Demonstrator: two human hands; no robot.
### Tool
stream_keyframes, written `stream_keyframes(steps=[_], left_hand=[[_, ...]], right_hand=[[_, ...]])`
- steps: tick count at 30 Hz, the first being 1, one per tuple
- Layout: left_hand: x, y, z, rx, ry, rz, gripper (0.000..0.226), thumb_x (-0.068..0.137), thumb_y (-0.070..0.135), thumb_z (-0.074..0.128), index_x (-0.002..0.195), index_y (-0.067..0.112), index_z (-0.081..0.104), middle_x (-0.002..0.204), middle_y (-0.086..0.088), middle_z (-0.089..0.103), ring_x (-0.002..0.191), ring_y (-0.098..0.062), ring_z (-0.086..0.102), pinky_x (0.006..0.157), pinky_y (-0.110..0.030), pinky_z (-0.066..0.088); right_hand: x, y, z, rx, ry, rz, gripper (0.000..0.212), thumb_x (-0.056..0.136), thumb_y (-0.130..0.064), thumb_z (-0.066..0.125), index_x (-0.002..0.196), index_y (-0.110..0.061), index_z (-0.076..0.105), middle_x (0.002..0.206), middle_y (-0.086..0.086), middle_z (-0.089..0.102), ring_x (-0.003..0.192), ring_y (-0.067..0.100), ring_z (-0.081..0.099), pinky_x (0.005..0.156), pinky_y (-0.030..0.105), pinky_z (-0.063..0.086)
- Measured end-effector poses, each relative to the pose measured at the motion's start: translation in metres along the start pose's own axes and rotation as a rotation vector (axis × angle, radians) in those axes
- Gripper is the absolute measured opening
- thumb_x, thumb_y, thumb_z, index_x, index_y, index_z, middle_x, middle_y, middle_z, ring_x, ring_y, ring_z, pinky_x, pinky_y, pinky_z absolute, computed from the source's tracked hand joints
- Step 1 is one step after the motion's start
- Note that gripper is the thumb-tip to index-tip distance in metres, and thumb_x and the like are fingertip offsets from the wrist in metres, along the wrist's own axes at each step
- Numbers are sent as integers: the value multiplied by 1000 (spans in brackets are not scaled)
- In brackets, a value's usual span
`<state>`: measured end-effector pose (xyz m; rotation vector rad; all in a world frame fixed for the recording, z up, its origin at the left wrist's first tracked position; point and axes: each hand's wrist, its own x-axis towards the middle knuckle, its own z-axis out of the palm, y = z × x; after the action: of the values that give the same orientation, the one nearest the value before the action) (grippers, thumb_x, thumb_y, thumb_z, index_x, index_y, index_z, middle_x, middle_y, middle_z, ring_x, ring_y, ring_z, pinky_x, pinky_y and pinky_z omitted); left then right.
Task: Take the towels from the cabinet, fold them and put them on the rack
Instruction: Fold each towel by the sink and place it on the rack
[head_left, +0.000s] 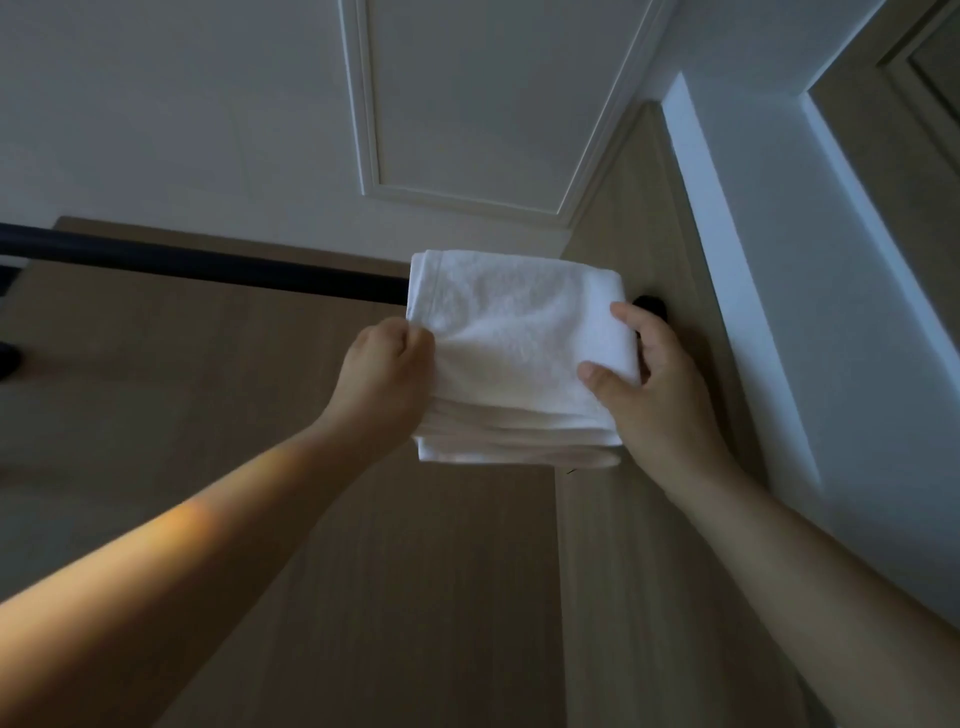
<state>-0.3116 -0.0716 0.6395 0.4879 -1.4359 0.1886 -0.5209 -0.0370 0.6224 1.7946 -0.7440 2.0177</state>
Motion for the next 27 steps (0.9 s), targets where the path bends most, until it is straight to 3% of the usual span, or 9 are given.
stream_keyframes(steps=[3, 6, 8, 10, 13, 17, 20, 23, 27], left_hand=[[8, 3, 2, -18, 4, -30, 28, 91, 13, 35, 63, 13, 33, 60, 0, 34, 53, -13, 30, 50, -29, 23], [-1, -7, 1, -87, -84, -107, 25, 92, 16, 38, 68, 10, 42, 65, -3, 41, 60, -17, 38, 58, -31, 30], [-12, -14, -1, -186, -176, -149, 30, 92, 26, 42, 71, 6, 49, 71, -8, 47, 67, -23, 44, 65, -39, 39], [-20, -18, -3, -231, -222, -163, 42, 91, 34, 44, 78, -4, 57, 79, -14, 56, 75, -29, 54, 77, -52, 50], [-23, -21, -1, -319, -242, -227, 44, 89, 38, 48, 91, -4, 64, 107, -24, 62, 98, -39, 62, 92, -57, 51], [-27, -35, 6, -582, -316, -443, 28, 98, 35, 50, 90, 17, 69, 92, -4, 74, 82, -19, 73, 75, -43, 60], [-31, -44, 8, -633, -308, -445, 28, 98, 31, 52, 90, 14, 71, 90, -3, 76, 83, -21, 73, 70, -37, 62], [-33, -48, 5, -654, -283, -380, 29, 97, 27, 55, 84, 9, 74, 90, -7, 76, 81, -21, 73, 63, -28, 59], [-37, -52, 0, -674, -281, -330, 26, 78, 31, 70, 75, 6, 76, 82, -11, 74, 75, -20, 72, 67, -26, 59]], right_hand=[[15, 0, 6, -26, 28, -8, 57, 92, -16, 66, 143, -30, 44, 135, -16, 49, 111, -6, 48, 81, 0, 36], [10, 7, 9, -12, 50, 18, 63, 91, -17, 67, 146, -27, 39, 137, -13, 50, 116, 1, 52, 91, 13, 42], [1, 13, 7, -20, 68, 78, 66, 90, -24, 69, 147, -25, 36, 129, -12, 53, 104, 2, 57, 75, 11, 44], [-6, 19, 4, -44, 50, 157, 52, 90, -34, 67, 137, -20, 47, 121, -8, 61, 92, 3, 60, 65, 12, 43], [-13, 22, 1, 43, -37, 276, 30, 93, -43, 60, 108, -18, 65, 103, 2, 71, 87, 12, 67, 72, 26, 53], [-19, 23, -2, 91, -53, 293, 29, 94, -49, 55, 94, -24, 68, 94, -6, 73, 85, 8, 68, 75, 26, 52], [-24, 26, -4, 57, -50, 305, 37, 94, -53, 54, 80, -22, 69, 84, -9, 73, 75, 2, 68, 67, 21, 48], [-26, 35, -3, 43, -97, 352, 48, 92, -56, 54, 102, -12, 72, 97, 4, 75, 94, 17, 70, 86, 33, 55], [-24, 39, 0, 210, -196, 531, 59, 89, -60, 55, 128, -16, 61, 119, -2, 70, 110, 16, 65, 102, 39, 49]])
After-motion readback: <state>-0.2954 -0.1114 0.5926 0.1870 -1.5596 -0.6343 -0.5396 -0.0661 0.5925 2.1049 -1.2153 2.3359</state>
